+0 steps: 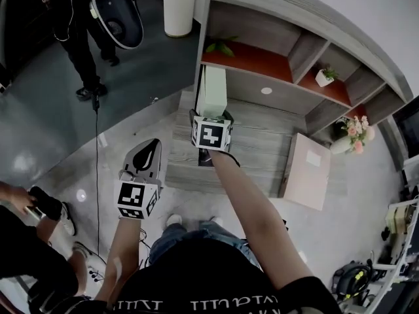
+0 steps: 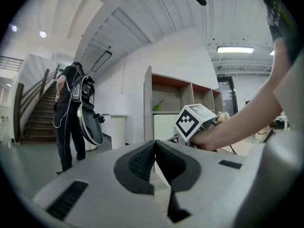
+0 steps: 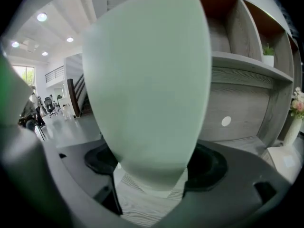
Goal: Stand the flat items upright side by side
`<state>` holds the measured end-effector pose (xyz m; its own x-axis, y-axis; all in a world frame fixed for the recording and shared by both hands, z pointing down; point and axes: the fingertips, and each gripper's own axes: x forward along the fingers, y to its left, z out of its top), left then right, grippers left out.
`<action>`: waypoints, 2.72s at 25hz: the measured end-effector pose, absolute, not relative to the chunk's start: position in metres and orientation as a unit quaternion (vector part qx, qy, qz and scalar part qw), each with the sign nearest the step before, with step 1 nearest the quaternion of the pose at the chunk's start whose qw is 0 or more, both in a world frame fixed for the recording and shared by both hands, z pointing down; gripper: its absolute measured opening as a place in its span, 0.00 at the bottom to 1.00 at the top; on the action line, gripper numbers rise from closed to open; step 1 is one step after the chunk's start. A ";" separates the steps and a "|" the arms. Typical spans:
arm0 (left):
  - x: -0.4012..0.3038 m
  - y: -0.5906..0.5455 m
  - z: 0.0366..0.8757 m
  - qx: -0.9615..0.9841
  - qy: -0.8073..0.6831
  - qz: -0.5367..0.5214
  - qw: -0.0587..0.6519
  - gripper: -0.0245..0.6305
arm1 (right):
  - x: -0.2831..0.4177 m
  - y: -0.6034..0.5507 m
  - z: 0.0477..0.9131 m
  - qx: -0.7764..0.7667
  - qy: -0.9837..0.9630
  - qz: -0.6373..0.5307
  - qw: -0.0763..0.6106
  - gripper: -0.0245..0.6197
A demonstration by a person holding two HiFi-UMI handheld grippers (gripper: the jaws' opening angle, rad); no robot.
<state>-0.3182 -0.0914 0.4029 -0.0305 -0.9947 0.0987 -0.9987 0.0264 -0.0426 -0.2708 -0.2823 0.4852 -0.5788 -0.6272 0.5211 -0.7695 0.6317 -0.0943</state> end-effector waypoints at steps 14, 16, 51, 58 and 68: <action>-0.269 -0.120 0.398 0.755 -0.655 0.038 0.017 0.06 | -0.169 -0.215 0.461 0.269 -0.907 0.278 0.164 0.65; -0.254 -0.126 0.396 0.767 -0.641 0.037 0.016 0.06 | -0.138 -0.214 0.453 0.278 -0.907 0.286 0.136 0.65; 0.033 -0.239 0.444 0.860 -0.502 0.084 0.027 0.06 | 0.357 -0.283 0.572 0.554 -0.740 0.357 0.133 0.64; 0.044 -0.232 0.462 0.851 -0.512 0.112 0.039 0.06 | 0.382 -0.308 0.615 0.540 -0.723 0.386 0.193 0.64; 0.026 -0.220 0.466 0.850 -0.508 0.132 0.040 0.06 | 0.373 -0.297 0.642 0.533 -0.696 0.408 0.255 0.43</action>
